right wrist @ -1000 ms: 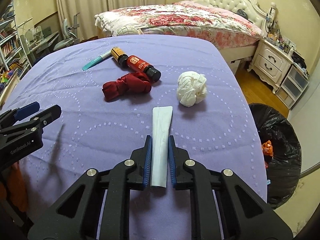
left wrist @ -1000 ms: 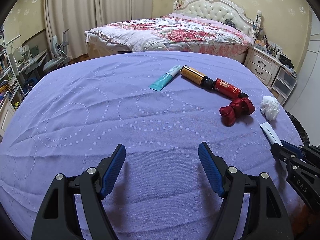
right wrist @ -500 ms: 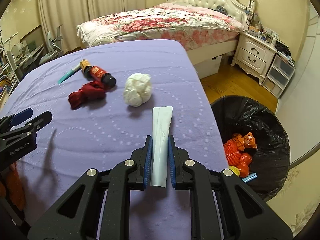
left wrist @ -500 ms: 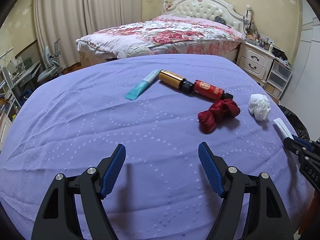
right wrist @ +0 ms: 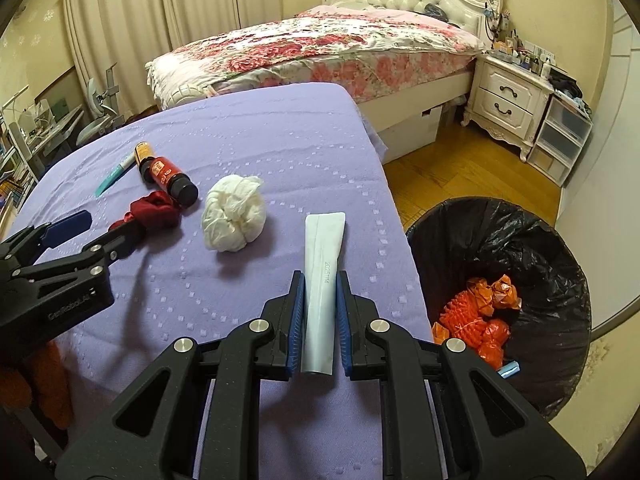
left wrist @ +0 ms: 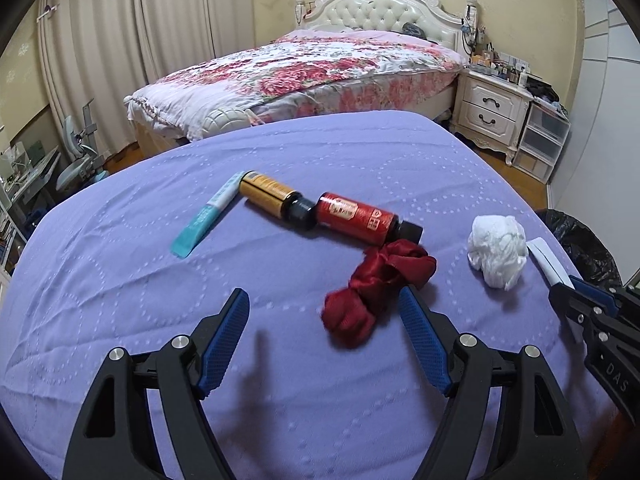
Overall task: Collect trash
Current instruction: 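Grasp the red cloth with the left gripper while the right holds the white tube, then carry the red cloth and white tube over the black bin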
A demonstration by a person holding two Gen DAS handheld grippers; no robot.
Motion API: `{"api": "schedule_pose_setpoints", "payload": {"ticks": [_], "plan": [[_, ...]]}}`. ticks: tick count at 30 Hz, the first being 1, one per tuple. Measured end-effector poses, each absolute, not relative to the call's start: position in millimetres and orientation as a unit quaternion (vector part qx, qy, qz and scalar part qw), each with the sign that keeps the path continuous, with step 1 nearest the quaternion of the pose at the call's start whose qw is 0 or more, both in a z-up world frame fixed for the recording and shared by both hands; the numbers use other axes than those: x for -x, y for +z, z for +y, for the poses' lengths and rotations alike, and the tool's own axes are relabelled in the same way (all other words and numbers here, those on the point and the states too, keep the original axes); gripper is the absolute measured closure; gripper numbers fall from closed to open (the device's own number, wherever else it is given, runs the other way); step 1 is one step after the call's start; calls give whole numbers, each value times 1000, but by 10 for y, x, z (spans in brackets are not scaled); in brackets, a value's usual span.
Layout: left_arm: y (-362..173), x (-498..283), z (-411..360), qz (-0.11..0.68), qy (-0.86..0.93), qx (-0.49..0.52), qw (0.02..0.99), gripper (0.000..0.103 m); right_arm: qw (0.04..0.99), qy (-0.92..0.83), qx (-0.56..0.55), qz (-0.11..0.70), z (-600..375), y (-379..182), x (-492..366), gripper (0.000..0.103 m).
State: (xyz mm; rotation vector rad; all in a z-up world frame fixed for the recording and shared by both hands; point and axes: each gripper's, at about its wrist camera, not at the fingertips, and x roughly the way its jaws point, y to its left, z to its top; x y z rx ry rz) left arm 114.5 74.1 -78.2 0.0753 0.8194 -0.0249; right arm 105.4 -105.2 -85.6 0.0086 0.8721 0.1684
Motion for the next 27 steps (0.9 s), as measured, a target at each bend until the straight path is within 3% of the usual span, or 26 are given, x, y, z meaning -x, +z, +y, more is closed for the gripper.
{"api": "schedule_pose_setpoints", "payload": {"ticks": [5,7,9,11,27], "plan": [[-800,-1238,697,407,-26,-37,913,29,903,85,-9,421,-1063,-856,-1072,87],[-815,-1225,680,409,-34,-40,911,42,903,86,-11,421,-1069,-860,-1064,87],[-840,-1217,663,416,-44,-42,908,62,903,86,-11,421,-1068,-858,-1064,87],[-849,-1203,663,418,-50,-40,906,71,903,86,-10,421,-1069,-856,-1064,87],[-748,-790,687,393,-57,-5,918,75,906,89,-5,413,-1042,-804,-870,87]]}}
